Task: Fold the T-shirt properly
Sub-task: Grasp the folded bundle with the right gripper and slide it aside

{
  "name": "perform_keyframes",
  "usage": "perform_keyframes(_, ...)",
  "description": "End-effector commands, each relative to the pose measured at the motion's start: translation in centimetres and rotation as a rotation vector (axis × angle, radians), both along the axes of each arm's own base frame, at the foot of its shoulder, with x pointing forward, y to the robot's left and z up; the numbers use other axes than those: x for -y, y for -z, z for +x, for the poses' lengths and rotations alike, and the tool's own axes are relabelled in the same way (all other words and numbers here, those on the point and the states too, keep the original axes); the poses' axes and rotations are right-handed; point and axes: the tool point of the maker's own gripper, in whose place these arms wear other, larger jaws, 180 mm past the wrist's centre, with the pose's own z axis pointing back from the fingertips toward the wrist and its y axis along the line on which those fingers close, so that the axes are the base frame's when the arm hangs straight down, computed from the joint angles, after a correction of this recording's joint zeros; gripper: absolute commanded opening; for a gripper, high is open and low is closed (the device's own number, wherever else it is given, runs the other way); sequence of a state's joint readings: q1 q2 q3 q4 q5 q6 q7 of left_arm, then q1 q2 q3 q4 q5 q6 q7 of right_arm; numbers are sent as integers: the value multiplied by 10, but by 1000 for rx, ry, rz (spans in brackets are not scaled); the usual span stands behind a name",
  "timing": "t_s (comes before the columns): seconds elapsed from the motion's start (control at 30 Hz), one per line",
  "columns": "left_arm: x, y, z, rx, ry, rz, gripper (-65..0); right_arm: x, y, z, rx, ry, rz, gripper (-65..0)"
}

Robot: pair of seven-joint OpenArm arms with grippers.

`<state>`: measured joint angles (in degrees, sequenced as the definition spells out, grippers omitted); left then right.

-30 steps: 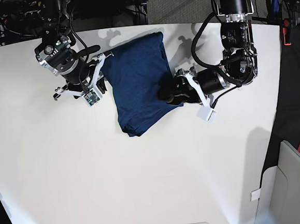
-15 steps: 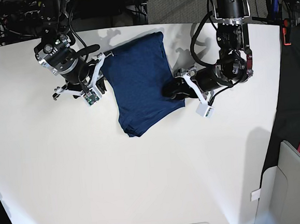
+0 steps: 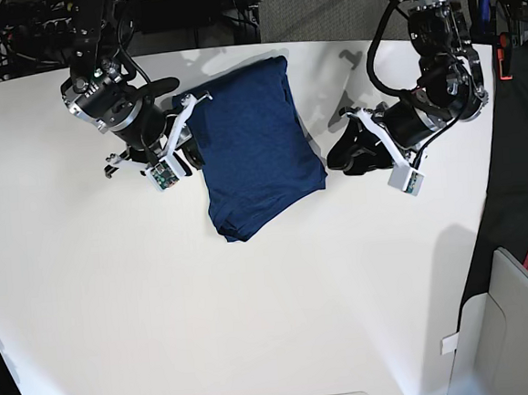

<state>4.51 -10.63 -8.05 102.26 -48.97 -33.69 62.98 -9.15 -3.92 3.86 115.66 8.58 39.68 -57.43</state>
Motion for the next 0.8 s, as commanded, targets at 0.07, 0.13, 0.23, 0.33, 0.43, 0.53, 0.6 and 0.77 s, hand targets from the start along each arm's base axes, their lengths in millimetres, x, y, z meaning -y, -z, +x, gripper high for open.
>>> perform_keyframes(0.07, -2, -16, 9, 59, -2, -9, -597, -35, -19, 6, 36, -67, 54, -617)
perform_keyframes(0.13, -2, -12, 5, 46, -3, -9, -623, -51, -21, 3, 35, -103, 70, -621)
perform_keyframes(0.23, -2, -12, 5, 46, -3, -9, -644, -72, -23, -5, 29, -162, 86, -623)
perform_keyframes(0.33, -5, -13, 6, 48, -13, -8, -648, -87, -21, -14, 17, -209, 95, -623)
perform_keyframes(0.43, -17, -15, 8, 55, -49, -3, -648, -95, -8, -23, -19, -238, 71, -623)
perform_keyframes(0.53, -30, -17, 10, 62, -86, 1, -647, -97, 19, -29, -82, -268, -6, -623)
perform_keyframes(0.6, -38, -19, 12, 68, -110, 4, -647, -95, 36, -29, -126, -272, -34, -623)
perform_keyframes(0.77, -47, -20, 13, 72, -140, 4, -647, -83, 57, -15, -166, -284, -92, -622)
